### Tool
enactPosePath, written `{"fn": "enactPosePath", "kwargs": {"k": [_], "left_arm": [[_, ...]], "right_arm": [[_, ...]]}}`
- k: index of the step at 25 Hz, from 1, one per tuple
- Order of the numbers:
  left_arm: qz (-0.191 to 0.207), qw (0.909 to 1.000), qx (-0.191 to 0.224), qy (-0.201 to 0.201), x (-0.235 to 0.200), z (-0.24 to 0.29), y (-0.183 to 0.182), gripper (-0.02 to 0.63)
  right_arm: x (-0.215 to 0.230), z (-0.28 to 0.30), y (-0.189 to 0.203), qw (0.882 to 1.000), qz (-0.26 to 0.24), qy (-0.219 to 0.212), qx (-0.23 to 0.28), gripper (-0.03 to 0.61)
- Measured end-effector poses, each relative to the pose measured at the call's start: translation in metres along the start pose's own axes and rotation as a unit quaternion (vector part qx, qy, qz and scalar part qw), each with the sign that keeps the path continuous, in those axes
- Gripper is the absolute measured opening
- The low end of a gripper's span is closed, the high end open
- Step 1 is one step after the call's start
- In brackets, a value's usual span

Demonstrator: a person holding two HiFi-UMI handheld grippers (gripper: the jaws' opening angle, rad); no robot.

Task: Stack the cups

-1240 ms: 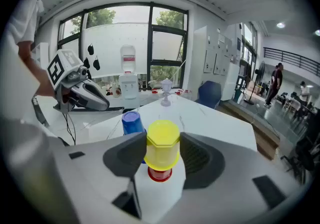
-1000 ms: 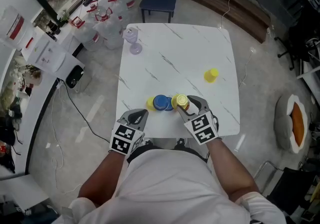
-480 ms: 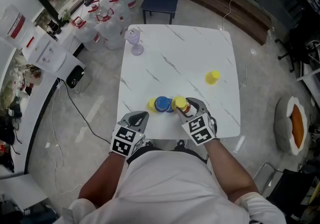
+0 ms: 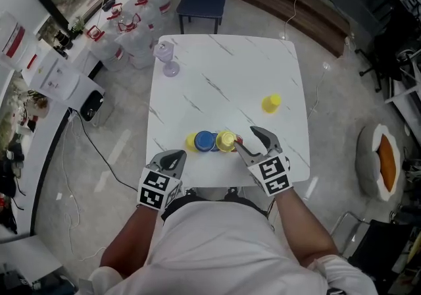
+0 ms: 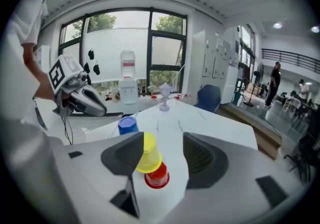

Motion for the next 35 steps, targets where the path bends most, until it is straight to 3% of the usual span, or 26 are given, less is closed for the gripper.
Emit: {"fn": "enactPosePath", "kwargs": {"k": [6, 12, 22, 32, 35], "left_arm": [[-0.005, 0.9999, 0.0, -0.01, 0.001, 0.003, -0.007, 0.008], [-0.011, 0.9997, -0.005, -0.023, 0.004, 0.005, -0.007, 0.008], [-0.028, 0.998, -0.015, -0.054, 0.005, -0.002, -0.004, 0.008], [-0.043, 0.9965, -0.016, -0.07, 0.002, -0.008, -0.001, 0.008], [-0.044, 0.9965, -0.017, -0.069, 0.0, -0.009, 0.002, 0.008]], "right_arm": [[0.084, -0.028, 0.022, 0.993, 0.091, 0.077, 0.016, 0.227], [0.143, -0.018, 0.054, 0.983, 0.126, 0.129, -0.023, 0.196], [0.187, 0.023, 0.074, 0.98, 0.103, 0.136, -0.1, 0.264], [0.209, 0.044, 0.085, 0.977, 0.118, 0.132, -0.119, 0.261], [0.208, 0.046, 0.083, 0.976, 0.116, 0.134, -0.124, 0.219]]}}
Point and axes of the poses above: the fingertips, and each gripper's own axes: z forward along the fingers, x to its right, y out of its underside, the point moved 10 cm from there along -z, backward along the fingers, and after that the axes turned 11 degrees about -y, right-handed, at the moved point
